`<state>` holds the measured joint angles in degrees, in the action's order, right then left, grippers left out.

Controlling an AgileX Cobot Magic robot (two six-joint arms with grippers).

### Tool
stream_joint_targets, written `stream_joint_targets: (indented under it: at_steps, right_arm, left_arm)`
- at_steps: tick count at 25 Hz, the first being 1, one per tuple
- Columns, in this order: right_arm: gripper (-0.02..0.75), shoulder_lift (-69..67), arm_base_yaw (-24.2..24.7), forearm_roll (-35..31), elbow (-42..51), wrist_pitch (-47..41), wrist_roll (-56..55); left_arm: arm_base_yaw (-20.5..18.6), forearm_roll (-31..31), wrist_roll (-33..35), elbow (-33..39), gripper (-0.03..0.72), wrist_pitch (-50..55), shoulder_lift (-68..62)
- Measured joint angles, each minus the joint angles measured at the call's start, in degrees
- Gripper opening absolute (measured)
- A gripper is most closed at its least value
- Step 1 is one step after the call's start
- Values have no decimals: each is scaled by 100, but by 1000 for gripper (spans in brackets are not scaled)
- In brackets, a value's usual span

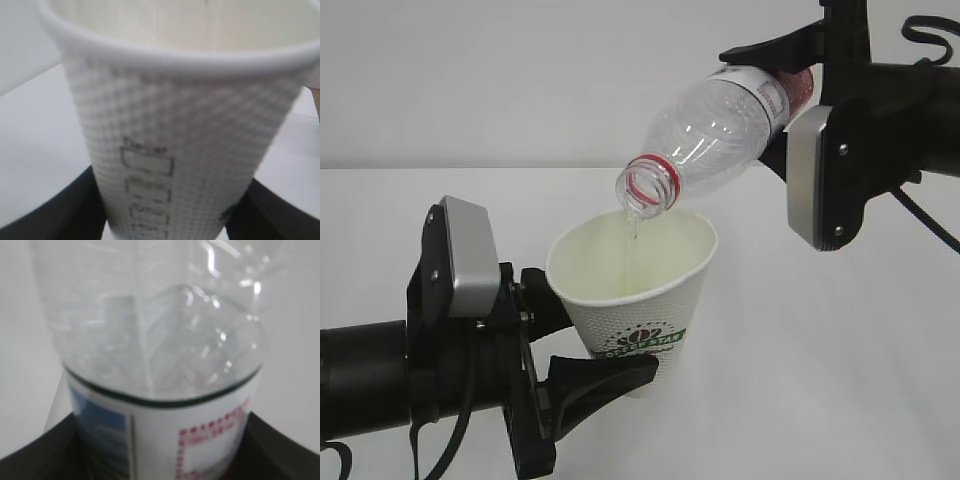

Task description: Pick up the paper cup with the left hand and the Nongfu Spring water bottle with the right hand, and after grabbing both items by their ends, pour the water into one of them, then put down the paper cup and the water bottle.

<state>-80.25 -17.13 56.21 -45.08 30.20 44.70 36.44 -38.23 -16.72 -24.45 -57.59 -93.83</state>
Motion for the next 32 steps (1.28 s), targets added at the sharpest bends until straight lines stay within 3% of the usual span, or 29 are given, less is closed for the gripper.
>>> stream_joint_targets:
  at_steps: [32]
  right_arm:
    - [510,0,0,0,0,0,108]
  left_arm:
    - [0,-62,0,0,474,0,0]
